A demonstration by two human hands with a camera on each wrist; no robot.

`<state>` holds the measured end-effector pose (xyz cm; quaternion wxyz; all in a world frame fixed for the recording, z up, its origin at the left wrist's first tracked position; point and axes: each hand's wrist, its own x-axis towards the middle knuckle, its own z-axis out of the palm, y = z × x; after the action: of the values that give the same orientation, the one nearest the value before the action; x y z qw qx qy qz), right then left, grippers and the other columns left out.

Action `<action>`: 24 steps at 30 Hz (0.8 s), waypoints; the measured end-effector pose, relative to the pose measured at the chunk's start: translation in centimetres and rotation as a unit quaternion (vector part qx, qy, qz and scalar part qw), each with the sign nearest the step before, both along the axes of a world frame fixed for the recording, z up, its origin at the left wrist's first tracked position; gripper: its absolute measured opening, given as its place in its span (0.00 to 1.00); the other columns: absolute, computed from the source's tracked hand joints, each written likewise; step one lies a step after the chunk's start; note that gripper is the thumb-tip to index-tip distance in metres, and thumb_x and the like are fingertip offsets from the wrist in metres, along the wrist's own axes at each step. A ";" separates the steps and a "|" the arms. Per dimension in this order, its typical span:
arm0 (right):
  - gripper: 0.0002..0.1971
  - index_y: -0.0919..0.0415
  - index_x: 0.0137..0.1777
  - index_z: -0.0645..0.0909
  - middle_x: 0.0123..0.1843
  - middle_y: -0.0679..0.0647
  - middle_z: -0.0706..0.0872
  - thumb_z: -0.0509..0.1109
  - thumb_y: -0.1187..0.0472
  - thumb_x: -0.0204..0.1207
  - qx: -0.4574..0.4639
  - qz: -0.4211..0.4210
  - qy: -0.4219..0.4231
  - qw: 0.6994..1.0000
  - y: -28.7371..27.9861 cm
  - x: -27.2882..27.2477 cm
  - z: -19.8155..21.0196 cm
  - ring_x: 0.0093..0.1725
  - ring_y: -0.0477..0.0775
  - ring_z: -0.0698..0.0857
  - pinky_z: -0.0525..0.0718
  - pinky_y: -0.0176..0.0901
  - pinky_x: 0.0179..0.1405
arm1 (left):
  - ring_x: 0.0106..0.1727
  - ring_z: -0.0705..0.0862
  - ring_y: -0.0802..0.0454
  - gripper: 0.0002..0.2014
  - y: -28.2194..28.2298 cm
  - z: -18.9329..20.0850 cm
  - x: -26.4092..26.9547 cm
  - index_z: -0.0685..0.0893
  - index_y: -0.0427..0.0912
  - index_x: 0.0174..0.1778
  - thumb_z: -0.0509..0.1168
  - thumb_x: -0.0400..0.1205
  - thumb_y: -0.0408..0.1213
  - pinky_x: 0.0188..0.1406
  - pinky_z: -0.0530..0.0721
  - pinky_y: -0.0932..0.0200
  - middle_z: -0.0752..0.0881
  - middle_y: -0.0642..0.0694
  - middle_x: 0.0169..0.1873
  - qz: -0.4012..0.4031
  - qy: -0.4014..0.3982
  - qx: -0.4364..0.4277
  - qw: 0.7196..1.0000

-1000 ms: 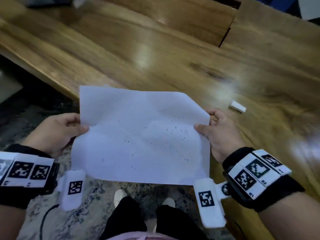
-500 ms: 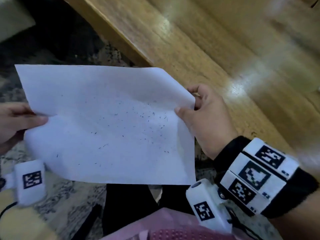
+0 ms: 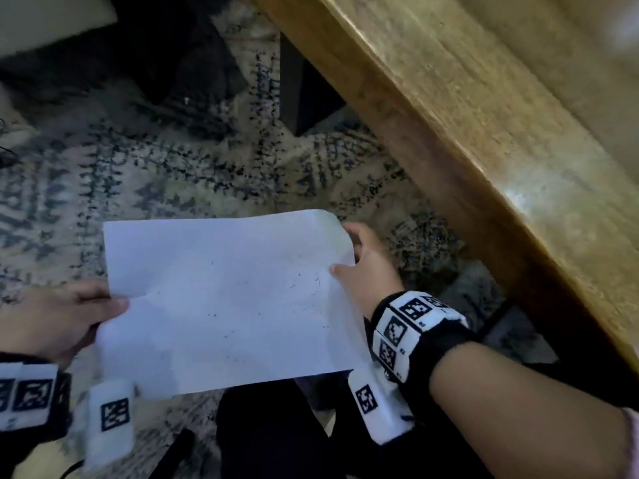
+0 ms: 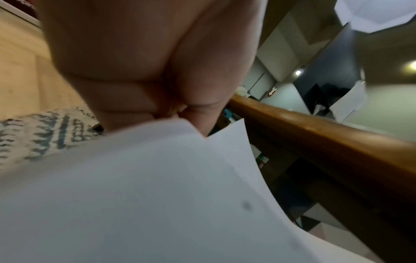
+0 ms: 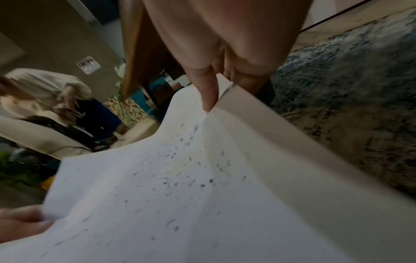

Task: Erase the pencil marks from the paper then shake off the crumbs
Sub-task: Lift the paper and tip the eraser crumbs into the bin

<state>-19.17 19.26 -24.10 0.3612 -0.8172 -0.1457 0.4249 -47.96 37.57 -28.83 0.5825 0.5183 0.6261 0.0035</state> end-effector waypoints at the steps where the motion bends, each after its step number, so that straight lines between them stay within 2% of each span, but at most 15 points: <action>1: 0.29 0.41 0.67 0.71 0.55 0.47 0.83 0.66 0.74 0.76 -0.006 0.006 0.006 1.000 0.6 0.3 -1.2 0.58 0.54 0.82 0.82 0.48 0.53 | 0.30 0.81 0.44 0.11 -0.4 0.6 1.0 0.80 0.39 0.34 0.59 0.79 0.22 0.31 0.79 0.54 0.83 0.38 0.30 -0.012 0.011 -0.008 1.000; 3: 0.34 0.42 0.76 0.66 0.54 0.43 0.81 0.66 0.74 0.76 -0.027 0.033 0.006 0.999 1.4 0.7 -3.5 0.58 0.51 0.81 0.78 0.42 0.51 | 0.22 0.86 0.48 0.08 0.0 -1.1 1.3 0.82 0.35 0.38 0.59 0.78 0.22 0.21 0.84 0.62 0.88 0.41 0.25 0.011 0.017 -0.020 1.000; 4: 0.36 0.43 0.78 0.64 0.58 0.44 0.81 0.66 0.74 0.76 -0.030 0.050 0.007 0.998 1.7 0.8 -4.7 0.60 0.50 0.80 0.77 0.39 0.53 | 0.20 0.86 0.51 0.07 0.6 -2.9 0.7 0.83 0.34 0.41 0.60 0.78 0.22 0.20 0.86 0.65 0.89 0.41 0.26 0.022 0.032 -0.025 0.999; 6: 0.38 0.47 0.80 0.64 0.71 0.47 0.77 0.66 0.77 0.75 -0.026 0.074 0.011 0.997 2.1 1.0 -7.2 0.67 0.50 0.78 0.76 0.35 0.57 | 0.31 0.90 0.45 0.05 0.8 -4.8 0.4 0.85 0.38 0.40 0.65 0.77 0.26 0.41 0.91 0.53 0.90 0.33 0.40 0.029 0.044 -0.025 0.998; 7: 0.38 0.48 0.80 0.65 0.74 0.49 0.76 0.66 0.78 0.74 -0.030 0.085 0.011 0.996 2.3 1.1 -8.4 0.69 0.50 0.77 0.76 0.35 0.57 | 0.35 0.90 0.46 0.05 0.8 -5.5 0.2 0.86 0.38 0.38 0.66 0.76 0.27 0.46 0.90 0.50 0.89 0.33 0.43 0.018 0.056 -0.019 0.998; 9: 0.37 0.51 0.79 0.67 0.75 0.51 0.75 0.64 0.80 0.73 -0.038 0.102 0.018 0.994 2.7 1.2 -10.7 0.71 0.52 0.76 0.78 0.37 0.58 | 0.23 0.85 0.65 0.03 0.4 -6.6 0.4 0.83 0.32 0.38 0.66 0.76 0.27 0.34 0.88 0.64 0.86 0.37 0.37 -0.009 0.079 0.022 0.997; 10: 0.37 0.52 0.79 0.68 0.74 0.52 0.75 0.64 0.81 0.73 -0.039 0.113 0.024 0.993 2.9 1.3 -11.7 0.72 0.53 0.76 0.79 0.40 0.59 | 0.17 0.81 0.69 0.03 0.3 -7.2 0.5 0.82 0.30 0.39 0.66 0.76 0.27 0.29 0.85 0.63 0.83 0.38 0.34 -0.011 0.091 0.046 0.995; 11: 0.37 0.53 0.78 0.69 0.74 0.53 0.76 0.62 0.83 0.72 -0.044 0.121 0.030 0.991 2.9 1.4 -12.7 0.72 0.53 0.76 0.80 0.42 0.61 | 0.15 0.79 0.70 0.03 -0.2 -7.3 0.8 0.82 0.33 0.37 0.66 0.76 0.27 0.31 0.82 0.59 0.81 0.38 0.34 -0.013 0.101 0.055 0.993; 13: 0.36 0.54 0.76 0.71 0.72 0.54 0.77 0.59 0.85 0.72 -0.052 0.138 0.036 0.988 2.8 1.7 -14.3 0.70 0.52 0.78 0.81 0.40 0.59 | 0.23 0.84 0.64 0.09 -0.7 -7.8 1.0 0.82 0.43 0.32 0.68 0.75 0.26 0.42 0.84 0.47 0.84 0.36 0.35 -0.012 0.112 0.052 0.992; 14: 0.36 0.54 0.75 0.73 0.71 0.53 0.78 0.58 0.85 0.72 -0.060 0.144 0.037 0.987 2.6 1.9 -14.9 0.66 0.50 0.79 0.82 0.36 0.54 | 0.32 0.88 0.51 0.10 -0.9 -8.3 1.0 0.84 0.45 0.33 0.68 0.74 0.25 0.49 0.85 0.39 0.86 0.35 0.37 -0.004 0.113 0.051 0.992; 16: 0.31 0.54 0.74 0.74 0.68 0.52 0.79 0.58 0.82 0.76 -0.078 0.141 0.035 0.986 2.0 2.2 -16.0 0.60 0.47 0.77 0.79 0.28 0.43 | 0.43 0.88 0.37 0.07 -1.2 -8.8 1.4 0.87 0.39 0.39 0.68 0.73 0.23 0.57 0.82 0.32 0.88 0.34 0.40 -0.007 0.128 0.046 0.991; 17: 0.28 0.56 0.74 0.74 0.68 0.53 0.78 0.58 0.80 0.78 -0.080 0.131 0.037 0.987 1.7 2.4 -16.5 0.60 0.48 0.77 0.77 0.28 0.43 | 0.45 0.87 0.35 0.07 -1.3 -8.9 1.9 0.87 0.35 0.45 0.68 0.73 0.23 0.58 0.82 0.31 0.88 0.35 0.42 -0.008 0.140 0.052 0.989; 19: 0.26 0.60 0.75 0.73 0.72 0.56 0.75 0.56 0.79 0.80 -0.080 0.113 0.048 0.989 1.0 2.7 -17.3 0.67 0.53 0.76 0.75 0.32 0.51 | 0.45 0.87 0.36 0.10 -1.8 -8.8 3.0 0.85 0.31 0.51 0.68 0.74 0.23 0.59 0.82 0.33 0.87 0.36 0.43 -0.009 0.143 0.058 0.988; 22: 0.29 0.60 0.75 0.73 0.75 0.59 0.74 0.57 0.81 0.77 -0.102 0.128 0.034 0.986 0.0 3.2 -18.7 0.73 0.58 0.75 0.75 0.47 0.69 | 0.44 0.87 0.37 0.10 -2.3 -8.4 4.3 0.86 0.34 0.49 0.68 0.73 0.24 0.59 0.82 0.35 0.89 0.36 0.43 -0.010 0.159 0.080 0.984; 24: 0.27 0.60 0.74 0.74 0.74 0.58 0.75 0.59 0.80 0.78 -0.127 0.127 0.024 0.983 -0.2 3.4 -19.5 0.73 0.57 0.74 0.73 0.50 0.72 | 0.43 0.88 0.36 0.10 -2.7 -7.8 5.2 0.87 0.36 0.46 0.69 0.71 0.23 0.57 0.84 0.36 0.89 0.35 0.40 -0.007 0.166 0.093 0.982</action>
<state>-15.76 19.04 -43.56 0.2010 -0.8208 -0.1847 0.5019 -42.79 34.83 -36.61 0.4200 0.5681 0.7071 -0.0287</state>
